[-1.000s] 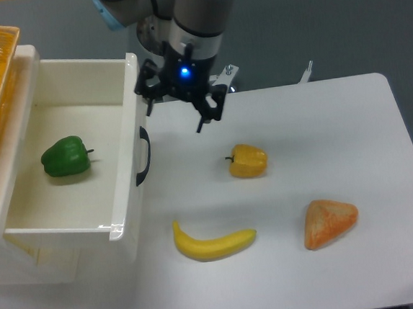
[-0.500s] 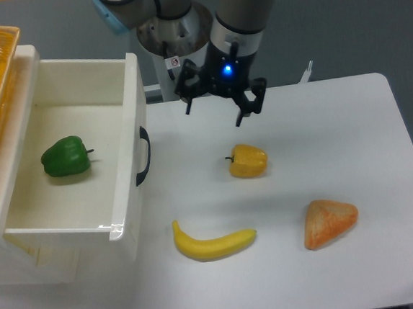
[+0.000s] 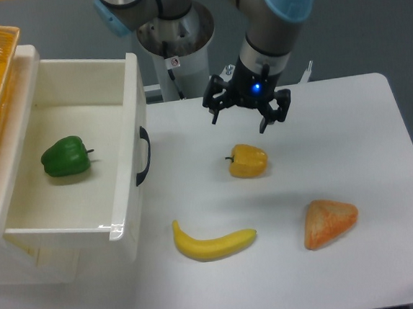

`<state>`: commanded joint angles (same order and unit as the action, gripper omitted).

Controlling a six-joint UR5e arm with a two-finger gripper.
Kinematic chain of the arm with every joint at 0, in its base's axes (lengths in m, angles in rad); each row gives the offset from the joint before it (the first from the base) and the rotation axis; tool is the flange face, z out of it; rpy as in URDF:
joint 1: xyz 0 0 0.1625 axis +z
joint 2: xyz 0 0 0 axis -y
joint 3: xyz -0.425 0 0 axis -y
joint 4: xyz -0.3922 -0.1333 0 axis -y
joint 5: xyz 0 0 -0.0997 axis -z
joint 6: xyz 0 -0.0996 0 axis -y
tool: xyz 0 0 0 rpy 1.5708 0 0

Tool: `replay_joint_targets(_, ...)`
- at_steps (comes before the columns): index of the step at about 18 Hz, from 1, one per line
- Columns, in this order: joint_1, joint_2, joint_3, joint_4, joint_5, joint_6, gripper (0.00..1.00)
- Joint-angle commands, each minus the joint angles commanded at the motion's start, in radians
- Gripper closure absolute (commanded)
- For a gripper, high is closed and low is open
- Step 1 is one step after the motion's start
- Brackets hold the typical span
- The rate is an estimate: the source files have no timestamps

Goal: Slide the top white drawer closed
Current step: 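Move the gripper away from the drawer toward the yellow pepper, then swing the gripper toward the open drawer's front panel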

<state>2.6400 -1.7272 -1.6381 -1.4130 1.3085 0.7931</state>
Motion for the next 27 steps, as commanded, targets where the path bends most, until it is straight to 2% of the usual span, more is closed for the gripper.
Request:
replay_joint_targets(4, -0.003, -0.006, -0.009, 0.005, 0.018, -0.002, 0.00)
replay_joint_targets(6, -0.014, -0.020, -0.019, 0.006, 0.072, -0.006, 0.00)
replay_joint_targets(9, -0.063, -0.055, -0.032, 0.006, 0.101, -0.084, 0.00)
replay_joint_targets(18, -0.175, -0.129, -0.039, 0.019, 0.092, -0.181, 0.00)
replay_joint_targets(27, -0.221, -0.143, -0.028, 0.026, 0.083, -0.180, 0.00)
